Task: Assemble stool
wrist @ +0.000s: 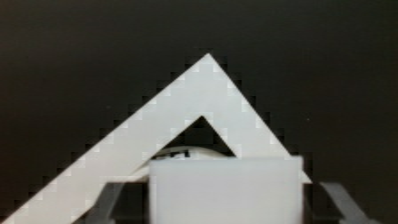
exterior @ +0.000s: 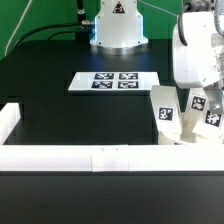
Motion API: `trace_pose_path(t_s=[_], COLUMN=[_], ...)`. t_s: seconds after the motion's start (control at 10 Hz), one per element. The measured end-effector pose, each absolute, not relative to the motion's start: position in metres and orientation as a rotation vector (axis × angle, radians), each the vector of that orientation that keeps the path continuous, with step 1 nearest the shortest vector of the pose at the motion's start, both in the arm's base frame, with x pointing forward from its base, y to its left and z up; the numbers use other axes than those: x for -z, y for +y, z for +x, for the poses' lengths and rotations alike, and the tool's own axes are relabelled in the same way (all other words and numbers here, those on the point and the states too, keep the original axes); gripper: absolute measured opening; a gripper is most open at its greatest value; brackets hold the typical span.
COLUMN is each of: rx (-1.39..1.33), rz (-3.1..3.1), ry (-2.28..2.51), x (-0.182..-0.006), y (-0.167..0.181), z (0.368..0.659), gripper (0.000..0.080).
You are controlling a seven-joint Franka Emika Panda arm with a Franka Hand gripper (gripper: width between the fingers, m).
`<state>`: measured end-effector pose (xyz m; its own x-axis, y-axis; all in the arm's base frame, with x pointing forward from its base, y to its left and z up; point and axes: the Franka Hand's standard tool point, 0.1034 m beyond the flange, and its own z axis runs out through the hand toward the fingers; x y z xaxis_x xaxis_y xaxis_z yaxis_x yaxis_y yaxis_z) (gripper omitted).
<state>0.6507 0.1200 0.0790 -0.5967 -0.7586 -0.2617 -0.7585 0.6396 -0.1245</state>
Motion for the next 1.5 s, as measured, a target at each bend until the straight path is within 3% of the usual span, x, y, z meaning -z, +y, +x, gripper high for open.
trace_pose_path(t_s=[0.1,0.2,0.3,0.4,0.8,1.2,1.5], rx=[0.003,0.012,0.009,-0.033,-0.031,0.025,0.108], rz=[-1.245,-1.297,-1.356,-1.480,-2.074,-2.396,-2.826], ry=[2.562,2.537,2.517,2.489,2.059,1.703,0.985], x=[-0.079,-0.078,-0.078,-0.079,-0.111,-0.109,-0.111], y=[0.120,0.120,0.122,0.130,0.146,0.141,0.135], z=[0.650,0.650,0.648,0.641,0.638,0.638,0.646], gripper=[0.0345,0.0543,0.0543,0.0626,0.0649,0.0649,0.0649])
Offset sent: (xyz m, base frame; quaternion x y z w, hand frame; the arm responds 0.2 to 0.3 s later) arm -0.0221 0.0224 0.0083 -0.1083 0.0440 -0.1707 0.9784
